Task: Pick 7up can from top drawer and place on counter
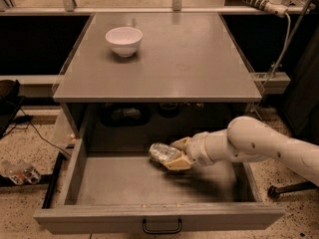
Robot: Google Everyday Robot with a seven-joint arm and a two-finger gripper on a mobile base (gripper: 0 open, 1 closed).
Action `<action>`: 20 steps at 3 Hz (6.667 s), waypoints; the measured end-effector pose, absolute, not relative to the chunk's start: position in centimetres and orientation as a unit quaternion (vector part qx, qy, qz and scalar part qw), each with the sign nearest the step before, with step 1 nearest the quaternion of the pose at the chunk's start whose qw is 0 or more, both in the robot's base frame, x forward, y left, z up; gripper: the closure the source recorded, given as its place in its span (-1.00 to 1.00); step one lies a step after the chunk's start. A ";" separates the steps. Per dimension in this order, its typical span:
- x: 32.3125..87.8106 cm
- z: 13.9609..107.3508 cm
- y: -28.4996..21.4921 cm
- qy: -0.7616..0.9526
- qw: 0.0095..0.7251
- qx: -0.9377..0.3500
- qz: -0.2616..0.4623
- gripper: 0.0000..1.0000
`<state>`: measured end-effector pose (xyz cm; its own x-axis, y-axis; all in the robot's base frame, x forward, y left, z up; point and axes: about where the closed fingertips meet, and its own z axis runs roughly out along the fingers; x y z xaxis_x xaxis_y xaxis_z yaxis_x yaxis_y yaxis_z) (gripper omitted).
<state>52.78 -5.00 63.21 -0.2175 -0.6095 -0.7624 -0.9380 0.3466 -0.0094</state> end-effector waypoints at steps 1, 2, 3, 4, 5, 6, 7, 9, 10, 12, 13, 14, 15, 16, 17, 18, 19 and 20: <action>52.8 63.2 -5.0 0.743 0.347 -0.520 0.237 1.00; 52.4 64.1 -5.1 0.743 0.352 -0.517 0.241 1.00; 52.0 67.9 -6.2 0.733 0.375 -0.515 0.238 1.00; 51.7 72.5 -8.3 0.727 0.401 -0.514 0.217 1.00; 51.5 77.3 -10.3 0.718 0.416 -0.524 0.191 1.00; 51.8 82.8 -12.4 0.708 0.425 -0.538 0.167 1.00; 53.7 88.9 -14.1 0.695 0.443 -0.546 0.149 1.00; 56.3 91.5 -14.1 0.679 0.472 -0.548 0.127 1.00; 59.5 93.2 -13.6 0.668 0.488 -0.550 0.116 1.00; 64.7 92.4 -11.4 0.664 0.476 -0.559 0.140 1.00; 67.1 91.4 -10.6 0.669 0.465 -0.563 0.142 1.00; 68.8 90.1 -10.9 0.683 0.455 -0.557 0.130 1.00; 70.5 89.0 -11.6 0.697 0.451 -0.547 0.112 1.00; 72.0 88.3 -12.4 0.707 0.450 -0.536 0.104 1.00; 72.8 87.9 -12.6 0.710 0.448 -0.532 0.106 1.00; 73.1 87.4 -12.5 0.712 0.445 -0.531 0.113 1.00; 73.1 87.4 -12.5 0.712 0.445 -0.531 0.113 0.64; 73.1 87.4 -12.5 0.712 0.445 -0.531 0.113 0.15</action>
Offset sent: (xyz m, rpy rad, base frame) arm -0.0096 -0.0070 0.0222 0.0335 -0.0026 -0.0169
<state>73.13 -12.52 87.40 -0.0392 -0.6561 -0.7537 -0.8566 0.4104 -0.3127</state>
